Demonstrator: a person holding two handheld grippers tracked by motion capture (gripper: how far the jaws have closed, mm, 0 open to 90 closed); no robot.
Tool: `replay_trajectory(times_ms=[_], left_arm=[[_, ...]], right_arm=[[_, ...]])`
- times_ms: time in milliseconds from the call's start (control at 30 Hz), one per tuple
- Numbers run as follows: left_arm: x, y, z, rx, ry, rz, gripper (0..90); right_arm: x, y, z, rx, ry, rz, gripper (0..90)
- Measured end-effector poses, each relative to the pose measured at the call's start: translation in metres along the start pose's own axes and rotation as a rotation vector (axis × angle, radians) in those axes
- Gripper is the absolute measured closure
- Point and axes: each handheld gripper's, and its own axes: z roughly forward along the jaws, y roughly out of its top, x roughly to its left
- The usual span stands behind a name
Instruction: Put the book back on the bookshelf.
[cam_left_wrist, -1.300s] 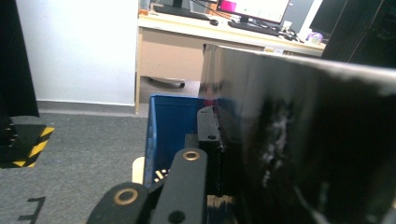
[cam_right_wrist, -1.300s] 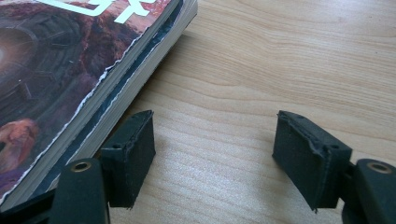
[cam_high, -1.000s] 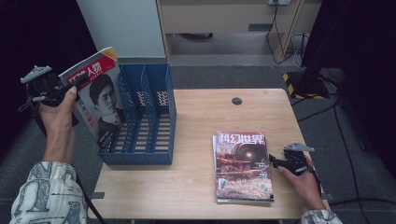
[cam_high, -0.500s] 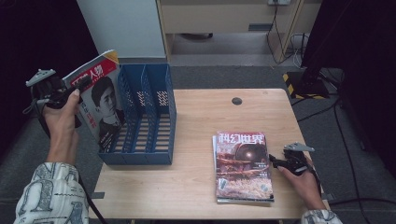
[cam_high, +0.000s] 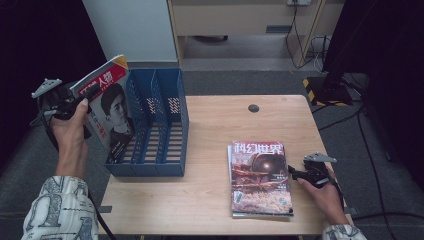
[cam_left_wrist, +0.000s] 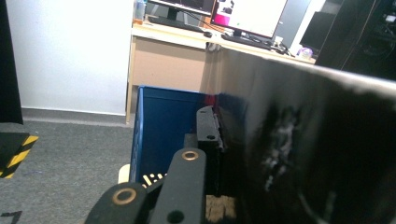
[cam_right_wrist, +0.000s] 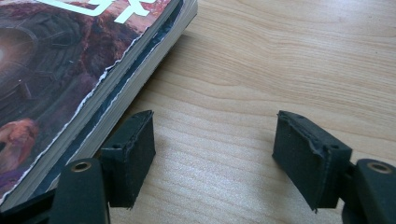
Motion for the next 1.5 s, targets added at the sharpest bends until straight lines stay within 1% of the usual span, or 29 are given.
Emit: replay_trajectory(times_ms=[67, 100, 133, 400, 533, 600, 700, 800, 900, 933, 1000, 1067, 1100, 1200, 1233, 1367, 1433, 1500], left_arm=[[0.000, -0.002, 0.000, 0.001, 0.000, -0.001, 85.4], [0.001, -0.005, 0.001, -0.004, -0.002, -0.010, 85.3], [0.001, -0.005, 0.001, -0.004, -0.002, -0.010, 85.3], [0.009, -0.012, -0.001, -0.033, -0.004, -0.019, 85.2], [0.011, -0.016, 0.000, -0.038, 0.004, -0.023, 85.0], [0.013, -0.021, 0.000, -0.041, 0.008, -0.030, 84.9], [0.014, -0.027, 0.000, -0.051, 0.002, -0.045, 84.8], [0.013, -0.029, 0.001, -0.050, -0.001, -0.044, 84.6], [0.011, -0.031, 0.002, -0.043, -0.005, -0.032, 84.4], [0.011, -0.032, 0.002, -0.029, -0.003, -0.018, 84.4], [0.011, -0.033, 0.002, -0.023, 0.001, -0.019, 84.7], [0.012, -0.036, 0.002, -0.021, 0.002, -0.037, 84.8], [0.012, -0.039, 0.003, -0.020, 0.004, -0.039, 84.8], [0.013, -0.042, 0.004, -0.019, 0.008, -0.041, 84.7], [0.013, -0.043, 0.005, -0.023, 0.017, -0.040, 84.7], [0.015, -0.045, 0.005, -0.026, 0.018, -0.044, 84.6], [0.017, -0.046, 0.004, -0.033, 0.019, -0.046, 84.7], [0.021, -0.048, 0.003, -0.043, 0.018, -0.057, 84.7]], right_arm=[[0.000, 0.000, 0.000, 0.000, 0.000, 0.000, 29.5], [0.000, 0.000, 0.000, 0.000, 0.000, 0.000, 29.5], [0.000, 0.000, 0.000, 0.000, 0.000, 0.000, 29.5], [0.000, 0.000, 0.000, 0.001, -0.001, 0.001, 29.5], [0.000, 0.000, 0.000, 0.001, -0.002, 0.000, 29.6], [0.000, 0.000, 0.000, 0.000, -0.002, -0.002, 29.6], [0.000, -0.001, -0.001, 0.002, -0.002, -0.002, 29.6], [0.000, -0.001, -0.001, 0.001, -0.002, -0.002, 29.6], [0.000, -0.001, -0.001, 0.000, -0.002, -0.002, 29.6], [0.000, -0.001, -0.001, -0.001, -0.002, -0.002, 29.6], [0.000, -0.001, -0.001, 0.002, -0.001, -0.002, 29.6], [0.000, -0.001, -0.001, 0.001, -0.002, -0.002, 29.7], [0.000, -0.001, -0.001, 0.001, -0.002, -0.002, 29.7], [0.000, -0.001, -0.001, 0.001, -0.002, -0.002, 29.7], [0.000, -0.001, -0.001, 0.001, -0.002, -0.003, 29.6], [0.000, -0.001, -0.001, 0.001, -0.001, -0.002, 29.6], [0.000, -0.001, -0.001, 0.001, -0.001, -0.002, 29.6], [0.000, -0.001, -0.001, 0.001, -0.002, -0.002, 29.8]])
